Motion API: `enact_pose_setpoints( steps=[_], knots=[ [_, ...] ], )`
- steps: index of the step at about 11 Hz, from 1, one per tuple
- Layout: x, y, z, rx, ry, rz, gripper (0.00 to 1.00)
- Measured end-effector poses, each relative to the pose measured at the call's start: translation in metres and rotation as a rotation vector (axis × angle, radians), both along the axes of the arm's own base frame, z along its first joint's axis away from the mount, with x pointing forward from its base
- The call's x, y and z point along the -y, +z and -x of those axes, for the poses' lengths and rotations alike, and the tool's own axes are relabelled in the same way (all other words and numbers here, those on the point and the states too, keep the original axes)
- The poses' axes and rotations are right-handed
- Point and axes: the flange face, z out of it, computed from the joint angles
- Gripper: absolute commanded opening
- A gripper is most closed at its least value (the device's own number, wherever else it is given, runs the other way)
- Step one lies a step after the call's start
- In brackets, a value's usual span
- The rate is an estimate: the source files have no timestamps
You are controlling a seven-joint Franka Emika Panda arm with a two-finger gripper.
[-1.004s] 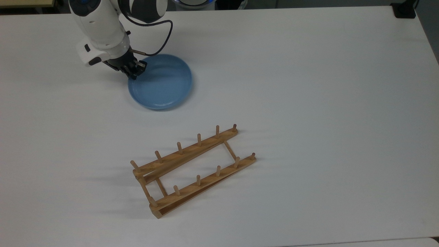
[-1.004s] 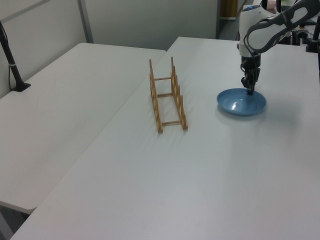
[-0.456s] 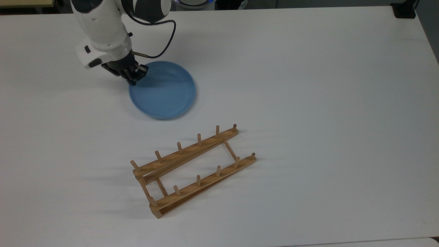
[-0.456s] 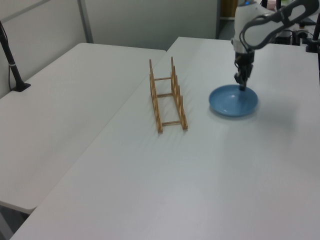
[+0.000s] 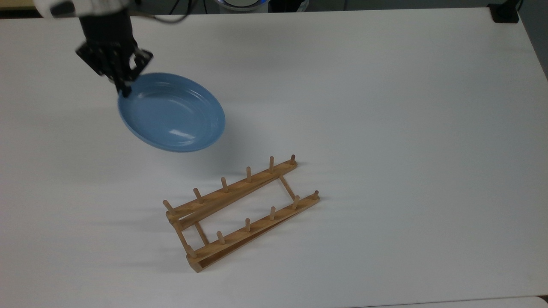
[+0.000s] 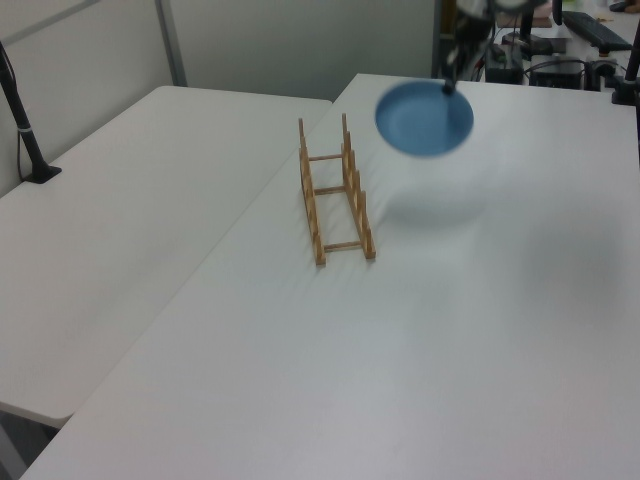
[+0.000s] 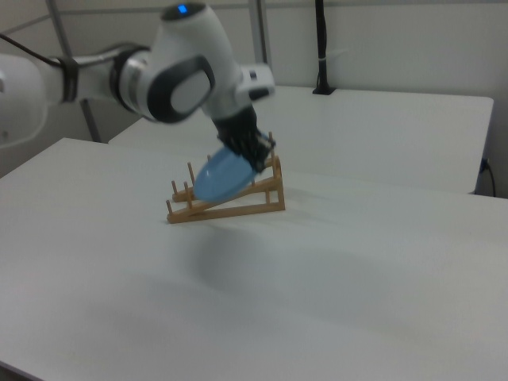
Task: Place plate in plate rack
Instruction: 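Lift the plate by its rim, tilting it upright toward the rack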
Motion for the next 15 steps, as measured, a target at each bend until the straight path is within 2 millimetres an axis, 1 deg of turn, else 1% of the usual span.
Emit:
enact_pose_setpoints(
  steps=[1,2,3,4,5,6,7,8,10,13,15],
  knots=[
    [-0.009,0.03,-0.002,0.054,0.024,0.015,0.0],
    [-0.027,0.058,-0.006,0.104,0.066,0.041,0.0],
    [-0.049,0.083,-0.01,0.15,0.117,0.102,0.0],
    [-0.073,0.101,-0.012,0.192,0.17,0.181,0.0],
    [-0.101,0.111,-0.013,0.217,0.212,0.276,0.0],
    [-0.125,0.112,-0.015,0.226,0.216,0.378,0.0],
    [-0.149,0.111,-0.017,0.252,0.192,0.478,0.0],
    [-0.174,0.106,-0.021,0.303,0.148,0.57,0.0],
    [-0.2,0.091,-0.029,0.375,0.105,0.662,0.0],
    [-0.259,0.047,-0.041,0.484,0.105,0.759,0.0],
    [-0.287,0.019,-0.048,0.551,0.105,0.788,0.0]
  ],
)
